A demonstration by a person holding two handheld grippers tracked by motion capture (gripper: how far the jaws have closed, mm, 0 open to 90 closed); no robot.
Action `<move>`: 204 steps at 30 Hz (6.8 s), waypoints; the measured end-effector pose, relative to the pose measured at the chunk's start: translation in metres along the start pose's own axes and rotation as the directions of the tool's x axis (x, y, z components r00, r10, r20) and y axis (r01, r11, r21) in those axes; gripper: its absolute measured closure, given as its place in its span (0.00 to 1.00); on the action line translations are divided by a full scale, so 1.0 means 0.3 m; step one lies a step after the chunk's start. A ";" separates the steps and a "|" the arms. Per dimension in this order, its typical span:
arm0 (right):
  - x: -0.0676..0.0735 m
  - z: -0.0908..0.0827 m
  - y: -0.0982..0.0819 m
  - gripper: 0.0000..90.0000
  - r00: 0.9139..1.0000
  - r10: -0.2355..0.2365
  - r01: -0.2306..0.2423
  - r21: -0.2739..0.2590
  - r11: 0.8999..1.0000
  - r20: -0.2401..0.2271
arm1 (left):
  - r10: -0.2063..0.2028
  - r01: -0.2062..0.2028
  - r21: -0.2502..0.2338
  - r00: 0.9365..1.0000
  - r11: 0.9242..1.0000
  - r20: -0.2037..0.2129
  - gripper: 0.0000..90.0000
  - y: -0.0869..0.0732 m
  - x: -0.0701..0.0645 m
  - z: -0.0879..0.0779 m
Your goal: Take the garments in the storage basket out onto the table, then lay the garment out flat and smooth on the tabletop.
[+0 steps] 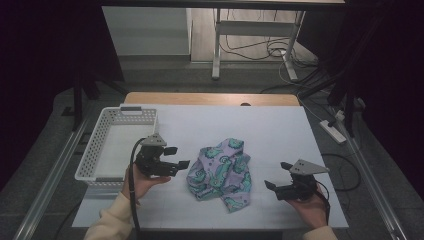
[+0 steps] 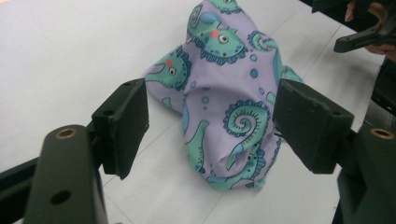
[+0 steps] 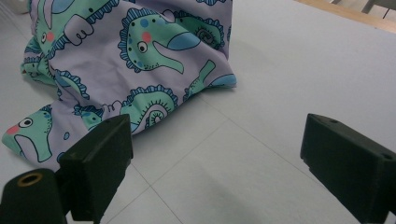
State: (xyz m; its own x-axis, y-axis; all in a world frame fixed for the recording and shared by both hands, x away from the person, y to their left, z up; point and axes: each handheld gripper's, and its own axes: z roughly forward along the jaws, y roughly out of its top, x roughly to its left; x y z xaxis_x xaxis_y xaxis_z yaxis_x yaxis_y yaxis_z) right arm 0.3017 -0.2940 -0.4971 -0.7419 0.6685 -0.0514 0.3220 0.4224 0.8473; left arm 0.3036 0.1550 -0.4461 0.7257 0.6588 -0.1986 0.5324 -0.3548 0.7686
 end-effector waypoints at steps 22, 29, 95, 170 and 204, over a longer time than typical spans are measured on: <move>0.025 0.018 0.020 0.11 0.999 -0.026 0.026 -0.008 1.000 -0.037 | -0.001 0.002 0.032 1.000 0.999 -0.007 0.28 -0.019 -0.023 0.027; 0.036 0.006 0.020 0.11 0.999 -0.025 0.024 -0.014 1.000 -0.039 | 0.002 -0.001 0.034 1.000 0.999 -0.004 0.27 -0.015 -0.027 0.039; 0.275 0.225 0.155 0.11 0.956 -0.172 0.183 0.023 0.983 -0.239 | -0.007 0.006 0.078 1.000 0.997 0.011 0.26 -0.038 -0.051 0.100; 0.139 0.132 0.310 0.98 0.980 -0.168 0.166 -0.022 0.986 -0.105 | 0.006 -0.008 0.090 1.000 0.996 0.025 0.26 -0.034 -0.064 0.120; 0.091 0.152 0.369 0.98 0.988 -0.133 0.130 -0.047 0.990 -0.083 | 0.028 -0.033 0.126 0.999 0.992 0.040 0.26 -0.039 -0.092 0.169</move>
State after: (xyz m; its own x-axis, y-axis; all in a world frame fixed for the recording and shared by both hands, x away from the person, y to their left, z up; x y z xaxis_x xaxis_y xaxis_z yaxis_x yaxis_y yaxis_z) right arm 0.3440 -0.2011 -0.4288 -0.8244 0.5532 -0.1198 0.1952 0.4765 0.8572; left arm 0.2994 0.1075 -0.4805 0.7573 0.6214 -0.2009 0.5586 -0.4570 0.6922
